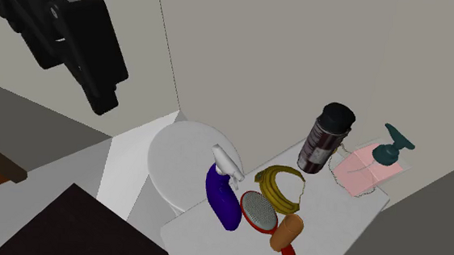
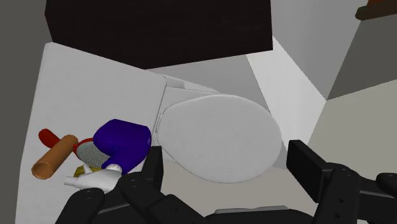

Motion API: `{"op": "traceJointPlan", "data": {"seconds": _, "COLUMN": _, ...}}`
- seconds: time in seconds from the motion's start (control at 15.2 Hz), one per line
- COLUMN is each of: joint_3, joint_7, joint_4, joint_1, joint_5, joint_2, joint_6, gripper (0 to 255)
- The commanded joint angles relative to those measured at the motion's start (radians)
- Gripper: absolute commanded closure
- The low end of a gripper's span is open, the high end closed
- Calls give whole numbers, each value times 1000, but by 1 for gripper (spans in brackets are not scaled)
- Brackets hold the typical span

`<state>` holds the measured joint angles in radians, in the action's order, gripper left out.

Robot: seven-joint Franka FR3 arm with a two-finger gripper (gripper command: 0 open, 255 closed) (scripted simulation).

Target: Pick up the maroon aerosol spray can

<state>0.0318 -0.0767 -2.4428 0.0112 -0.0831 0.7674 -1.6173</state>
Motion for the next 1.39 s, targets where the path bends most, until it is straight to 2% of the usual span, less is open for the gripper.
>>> {"op": "traceJointPlan", "data": {"seconds": 0.0, "joint_3": 0, "joint_7": 0, "joint_4": 0, "joint_1": 0, "joint_5": 0, "joint_2": 0, "joint_6": 0, "gripper": 0}}
{"op": "traceJointPlan", "data": {"seconds": 0.66, "joint_3": 75, "joint_7": 73, "joint_4": 128, "joint_1": 50, "joint_5": 74, "joint_2": -337, "joint_6": -215, "gripper": 0}}
{"op": "traceJointPlan", "data": {"seconds": 1.32, "joint_3": 141, "joint_7": 136, "joint_4": 370, "joint_1": 91, "joint_5": 93, "joint_2": -691, "joint_6": -340, "gripper": 0}}
